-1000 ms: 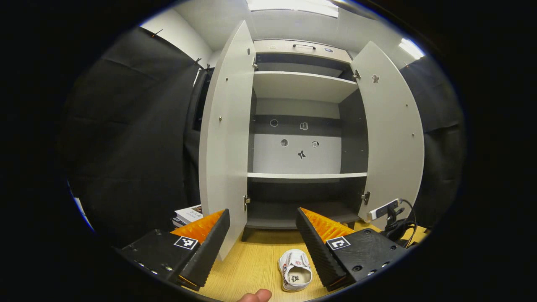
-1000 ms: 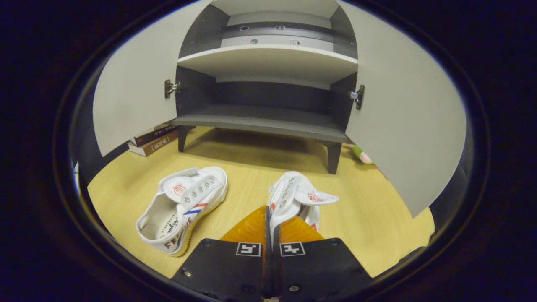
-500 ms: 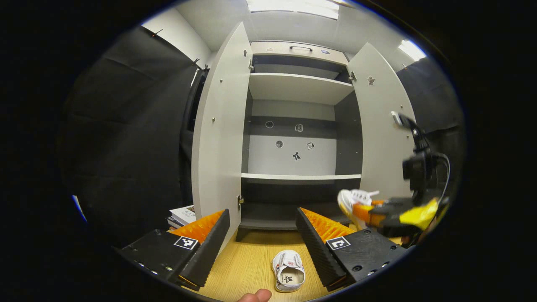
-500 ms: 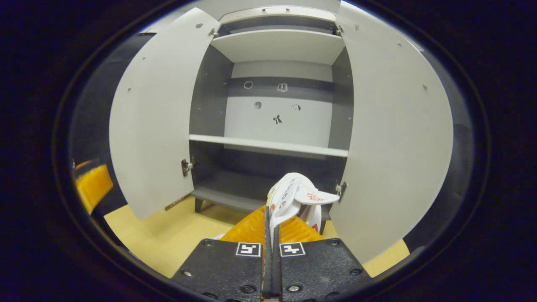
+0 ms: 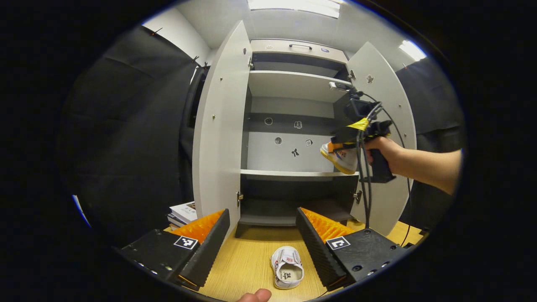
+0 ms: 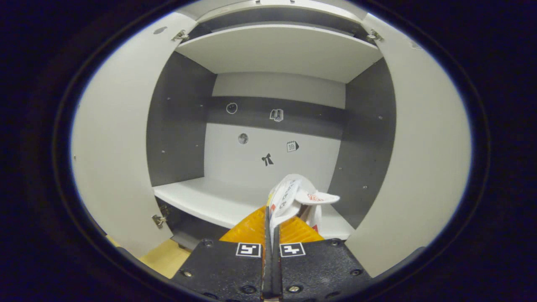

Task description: Grab one shoe with the right hand and put it into the shoe cabinet, grab the other shoe with the left hand and put it into the shoe cabinet; then close the right door with the right hand and the left door with the left hand.

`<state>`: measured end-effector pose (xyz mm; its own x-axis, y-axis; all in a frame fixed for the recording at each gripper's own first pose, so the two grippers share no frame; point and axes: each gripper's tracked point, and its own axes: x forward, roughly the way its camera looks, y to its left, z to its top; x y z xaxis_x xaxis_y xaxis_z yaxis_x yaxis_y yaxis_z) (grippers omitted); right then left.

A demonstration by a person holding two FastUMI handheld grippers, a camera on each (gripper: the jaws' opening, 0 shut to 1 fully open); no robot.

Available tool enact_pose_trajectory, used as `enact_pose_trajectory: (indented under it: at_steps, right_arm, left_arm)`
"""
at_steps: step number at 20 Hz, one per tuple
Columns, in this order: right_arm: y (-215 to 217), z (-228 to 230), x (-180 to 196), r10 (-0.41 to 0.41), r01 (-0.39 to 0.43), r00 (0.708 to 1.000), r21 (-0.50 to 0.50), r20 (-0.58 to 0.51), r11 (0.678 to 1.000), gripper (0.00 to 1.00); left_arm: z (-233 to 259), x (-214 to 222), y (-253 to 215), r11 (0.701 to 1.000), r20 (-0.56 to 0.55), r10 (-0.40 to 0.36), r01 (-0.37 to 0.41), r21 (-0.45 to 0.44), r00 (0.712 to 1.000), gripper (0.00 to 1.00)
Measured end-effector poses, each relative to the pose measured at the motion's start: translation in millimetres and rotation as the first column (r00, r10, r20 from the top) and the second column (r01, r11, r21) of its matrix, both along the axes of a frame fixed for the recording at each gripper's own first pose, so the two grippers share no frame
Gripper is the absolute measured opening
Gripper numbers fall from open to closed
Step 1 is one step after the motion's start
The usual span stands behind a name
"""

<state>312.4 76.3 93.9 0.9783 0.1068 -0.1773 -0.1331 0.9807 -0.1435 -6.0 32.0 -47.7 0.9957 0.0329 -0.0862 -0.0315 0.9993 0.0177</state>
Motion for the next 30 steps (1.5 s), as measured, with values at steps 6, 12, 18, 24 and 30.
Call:
enact_pose_trajectory:
  at_steps: [6,12,18,24,30]
  right_arm:
    - [16,1,88,-0.023,0.01,0.99,-0.093,-0.136,0.996,0.04]
    - [26,-37,120,-0.056,0.025,0.963,-0.119,-0.265,0.993,0.04]
    - [25,-44,129,-0.083,0.039,0.95,-0.15,-0.302,0.988,0.1]
    - [29,-17,111,-0.062,0.052,0.971,-0.048,-0.23,0.998,0.47]
    - [20,48,39,-0.031,0.032,0.999,0.02,-0.044,0.999,0.54]
  left_arm:
    - [2,1,-5,1.0,0.01,-0.008,0.007,0.018,1.0,0.95]
    - [-4,2,-7,1.0,-0.005,-0.008,0.008,0.001,1.0,0.95]
    - [-10,1,-3,1.0,-0.023,0.001,-0.001,-0.023,1.0,0.95]
    - [-8,-2,3,0.999,-0.011,0.019,-0.02,-0.029,1.0,0.95]
    - [-3,-3,2,0.999,0.008,0.02,-0.019,-0.039,1.0,0.95]
